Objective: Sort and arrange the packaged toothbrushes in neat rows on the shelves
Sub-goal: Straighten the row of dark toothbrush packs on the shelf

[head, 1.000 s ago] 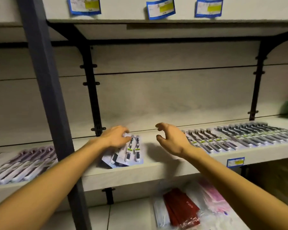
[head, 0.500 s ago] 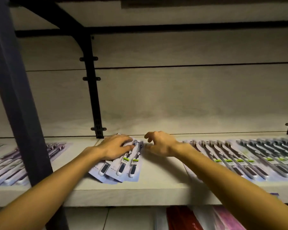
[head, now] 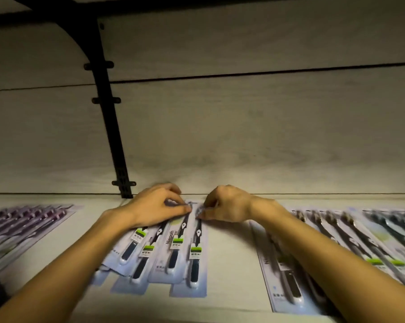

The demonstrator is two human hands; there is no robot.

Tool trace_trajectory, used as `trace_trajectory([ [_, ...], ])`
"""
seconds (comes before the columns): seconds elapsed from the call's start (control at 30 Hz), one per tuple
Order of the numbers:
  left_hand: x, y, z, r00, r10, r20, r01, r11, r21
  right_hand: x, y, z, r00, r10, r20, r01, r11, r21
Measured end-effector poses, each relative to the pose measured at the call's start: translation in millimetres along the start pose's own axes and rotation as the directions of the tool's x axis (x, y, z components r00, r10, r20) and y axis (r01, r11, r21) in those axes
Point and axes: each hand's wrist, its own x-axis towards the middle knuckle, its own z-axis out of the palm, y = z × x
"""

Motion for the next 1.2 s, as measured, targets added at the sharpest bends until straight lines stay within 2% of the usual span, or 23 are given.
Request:
trace_trajectory([
  [0.13,0,0,6,0.995,0.076,-0.06,-0.08,0.995,-0.067,-8,1,1,0.999,0.016,-0.041,-0.016,1.0,0.003],
  [0.27,-1,4,7,0.991,0.135,0.013,-0.133,0.987,-0.086,-6,-6,-3,0.989,0.004,-0.149,0.018,0.989,0.147],
  [0.33,-2,3,7,0.993,0.109,0.044,-0.102,0.985,-0.138,-4,-12,0,0.991,-0.01,-0.134,0.038,0.977,0.208],
  [0.4,-4,1,4,0.999,0.032,0.019,-0.028,0.98,-0.199,-5,-16,7,0.995,-0.018,-0.102,0.039,0.977,0.21],
  [0.5,-8,-8,-2,0.998,-0.042,-0.043,0.033,0.983,-0.182,-6,-15,13,0.987,-0.017,-0.159,0.049,0.978,0.203],
  [0.63,-13,-14,-8,0.993,-0.084,0.087,0.095,0.987,-0.129,-4,-14,19,0.973,0.011,-0.231,0.02,0.992,0.128],
  [0.87,-11,-19,-12,0.998,-0.002,0.065,0.015,0.981,-0.195,-3,-13,11,0.988,0.007,-0.156,0.017,0.988,0.154],
  [1.03,-7,-14,-15,0.998,0.033,-0.048,-0.05,0.909,-0.414,-7,-13,6,0.992,-0.013,-0.126,0.032,0.988,0.15],
  [1.2,-6,-1,-2,0.996,0.084,-0.019,-0.085,0.935,-0.345,-10,-16,5,0.998,0.019,-0.063,-0.003,0.97,0.244],
])
